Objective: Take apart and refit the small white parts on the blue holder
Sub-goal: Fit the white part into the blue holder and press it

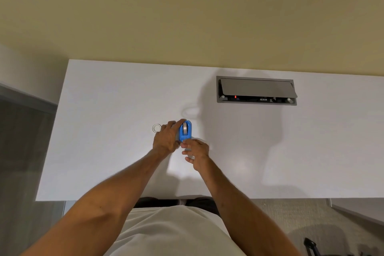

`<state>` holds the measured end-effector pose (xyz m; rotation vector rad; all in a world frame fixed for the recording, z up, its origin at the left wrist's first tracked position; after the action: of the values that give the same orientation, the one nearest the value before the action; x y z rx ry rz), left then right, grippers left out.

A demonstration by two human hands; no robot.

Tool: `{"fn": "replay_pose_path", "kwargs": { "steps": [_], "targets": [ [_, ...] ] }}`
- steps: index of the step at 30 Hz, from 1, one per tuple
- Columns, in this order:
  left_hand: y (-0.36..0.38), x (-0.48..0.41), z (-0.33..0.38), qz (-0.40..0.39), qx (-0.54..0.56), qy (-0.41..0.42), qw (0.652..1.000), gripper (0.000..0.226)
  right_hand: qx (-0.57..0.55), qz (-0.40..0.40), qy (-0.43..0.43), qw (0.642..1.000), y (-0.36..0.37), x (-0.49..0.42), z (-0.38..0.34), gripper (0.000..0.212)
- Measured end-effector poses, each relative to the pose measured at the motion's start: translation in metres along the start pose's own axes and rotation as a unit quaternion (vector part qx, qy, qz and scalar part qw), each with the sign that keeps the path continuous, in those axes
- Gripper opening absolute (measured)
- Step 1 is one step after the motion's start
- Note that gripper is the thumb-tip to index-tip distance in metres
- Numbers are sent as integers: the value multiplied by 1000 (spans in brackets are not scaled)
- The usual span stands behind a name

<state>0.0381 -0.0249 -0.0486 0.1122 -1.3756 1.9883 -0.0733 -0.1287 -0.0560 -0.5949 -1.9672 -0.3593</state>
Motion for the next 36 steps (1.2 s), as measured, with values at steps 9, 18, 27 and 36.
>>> {"fn": "replay_pose_path", "kwargs": {
  "steps": [9,18,27,36],
  "targets": [
    [1,2,0,-11,-22,-4,1000,99,30,32,-36,998,-6,-4,11,26],
    [-1,3,-1,-13,-31,-2,999,96,12,56,-53,997,-6,-6,20,25],
    [-4,2,-1,-19,-34,-2,999,95,-9,59,-42,997,-6,-10,32,22],
    [-3,3,-1,-25,-43,1,999,97,-7,65,-39,997,-7,-18,39,21]
  ]
}}
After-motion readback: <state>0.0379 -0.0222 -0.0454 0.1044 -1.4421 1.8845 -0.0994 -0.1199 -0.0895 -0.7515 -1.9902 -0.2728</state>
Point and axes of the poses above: each hand's wrist, its own x-axis away from the middle knuckle, its own y-axis out of the palm, z = x × y, the point moved 7 cm from there along -x, towards the middle knuckle, and after that the axes turned 1 degree about y, right-handed, at the moved point
